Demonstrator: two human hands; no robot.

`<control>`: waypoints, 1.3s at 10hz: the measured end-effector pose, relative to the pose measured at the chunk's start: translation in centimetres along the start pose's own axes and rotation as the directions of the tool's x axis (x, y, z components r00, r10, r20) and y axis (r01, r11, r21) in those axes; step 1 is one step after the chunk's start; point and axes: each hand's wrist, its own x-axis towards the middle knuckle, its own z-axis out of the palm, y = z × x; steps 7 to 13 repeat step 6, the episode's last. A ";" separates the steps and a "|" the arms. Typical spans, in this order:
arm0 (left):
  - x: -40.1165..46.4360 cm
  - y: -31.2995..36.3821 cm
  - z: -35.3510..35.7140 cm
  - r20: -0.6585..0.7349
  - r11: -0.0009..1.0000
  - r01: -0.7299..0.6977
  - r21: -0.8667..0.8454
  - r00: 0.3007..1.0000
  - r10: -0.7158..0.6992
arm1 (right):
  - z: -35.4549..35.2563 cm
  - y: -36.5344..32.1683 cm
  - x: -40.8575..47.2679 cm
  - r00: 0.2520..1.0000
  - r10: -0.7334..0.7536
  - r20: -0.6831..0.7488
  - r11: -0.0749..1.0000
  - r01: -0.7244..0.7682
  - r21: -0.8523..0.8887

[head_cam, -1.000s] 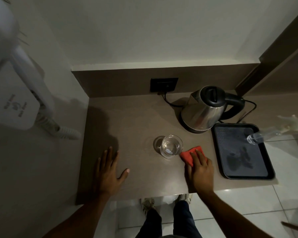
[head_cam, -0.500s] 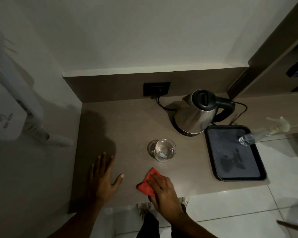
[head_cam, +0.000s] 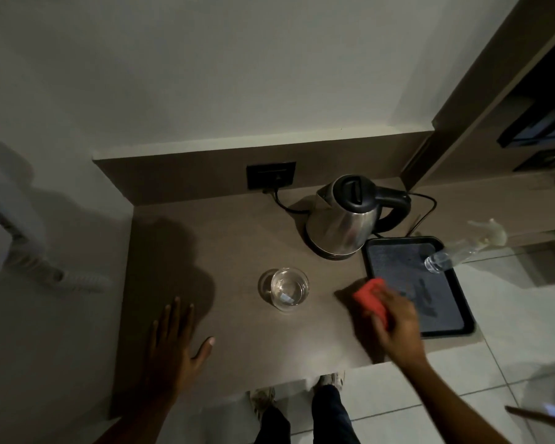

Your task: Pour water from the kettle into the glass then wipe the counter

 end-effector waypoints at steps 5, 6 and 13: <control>0.0 0.2 -0.3 0.043 0.999 0.003 0.051 0.999 -0.005 | -1.4 6.0 4.6 0.910 0.349 0.222 0.844 -0.203 -0.496; -0.1 0.6 0.2 0.002 1.000 -0.001 0.006 1.000 0.001 | -1.4 4.3 4.2 0.957 0.251 0.142 0.866 -0.157 -0.474; -0.1 0.6 0.2 0.002 1.000 -0.001 0.006 1.000 0.001 | -1.4 4.3 4.2 0.957 0.251 0.142 0.866 -0.157 -0.474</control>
